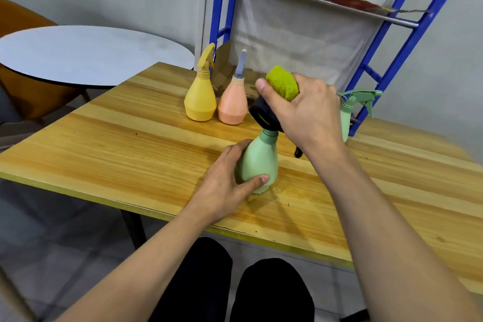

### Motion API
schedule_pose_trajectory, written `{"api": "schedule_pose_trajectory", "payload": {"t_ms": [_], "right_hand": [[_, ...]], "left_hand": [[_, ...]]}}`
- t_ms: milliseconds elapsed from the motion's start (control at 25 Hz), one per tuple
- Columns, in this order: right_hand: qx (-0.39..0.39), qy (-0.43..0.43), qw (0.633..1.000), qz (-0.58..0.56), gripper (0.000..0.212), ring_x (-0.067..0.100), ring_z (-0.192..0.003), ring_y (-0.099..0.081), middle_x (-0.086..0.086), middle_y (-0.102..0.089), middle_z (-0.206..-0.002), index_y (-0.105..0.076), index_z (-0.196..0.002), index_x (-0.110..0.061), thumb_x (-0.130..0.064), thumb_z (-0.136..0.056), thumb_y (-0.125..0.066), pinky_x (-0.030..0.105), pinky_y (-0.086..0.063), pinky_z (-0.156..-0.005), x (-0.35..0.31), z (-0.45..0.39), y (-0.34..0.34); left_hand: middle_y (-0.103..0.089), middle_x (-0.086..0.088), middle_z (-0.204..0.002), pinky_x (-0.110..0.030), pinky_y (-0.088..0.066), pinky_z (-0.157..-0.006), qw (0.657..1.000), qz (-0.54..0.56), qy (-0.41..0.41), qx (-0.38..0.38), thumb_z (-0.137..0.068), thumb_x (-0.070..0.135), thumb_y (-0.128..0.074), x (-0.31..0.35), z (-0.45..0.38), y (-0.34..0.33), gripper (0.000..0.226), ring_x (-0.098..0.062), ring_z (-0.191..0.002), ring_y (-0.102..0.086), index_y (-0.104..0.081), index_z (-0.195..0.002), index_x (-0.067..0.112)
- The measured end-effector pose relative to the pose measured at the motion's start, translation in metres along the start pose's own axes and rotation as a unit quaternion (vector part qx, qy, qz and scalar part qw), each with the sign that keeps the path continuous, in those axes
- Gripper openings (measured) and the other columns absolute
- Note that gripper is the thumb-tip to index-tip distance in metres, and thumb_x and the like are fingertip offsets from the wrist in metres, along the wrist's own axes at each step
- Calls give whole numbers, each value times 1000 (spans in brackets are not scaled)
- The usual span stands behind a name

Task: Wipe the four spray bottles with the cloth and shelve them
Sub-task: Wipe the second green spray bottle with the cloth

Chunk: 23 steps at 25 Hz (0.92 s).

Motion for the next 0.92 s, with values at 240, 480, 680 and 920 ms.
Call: {"api": "schedule_pose_trajectory", "payload": {"t_ms": [240,480,680,920], "right_hand": [[135,-226,908,-327,53,7,-49,-43,-10,-44,-50,-50,-55,-20,-56,-91,-63,26,-38,-53,17,-2,3],[132,-90,960,-228,35,4,-60,-49,-13,-52,-63,-54,-72,-28,-55,-93,-61,22,-41,-60,18,26,-2],[158,-321,846,-395,47,6,-61,-58,-13,-59,-57,-58,-62,-20,-55,-93,-59,26,-50,-65,31,18,-8],[112,-412,779,-460,39,10,-82,-73,-12,-76,-73,-74,-67,-22,-55,-87,-69,34,-58,-85,49,49,-29]], "left_hand": [[-52,14,-142,-45,-47,-110,1000,-19,9,3,-77,65,-73,-2,1,2,88,-9,-132,-51,-39,-151,34],[-52,13,-144,-44,-47,-111,999,-32,1,11,-82,56,-76,1,1,2,83,-8,-132,-51,-39,-152,32],[-50,16,-145,-44,-46,-112,999,-32,9,8,-82,55,-77,4,1,4,81,-6,-132,-49,-38,-151,36],[-48,15,-147,-42,-44,-115,999,-47,11,1,-83,54,-77,6,2,4,84,-7,-134,-47,-35,-153,35]]}}
Point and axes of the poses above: each hand's wrist, its own z-axis away from the middle knuckle, its own y-axis out of the back of the hand, x = y × z, the point moved 2 cm from there along -z, towards the middle knuckle
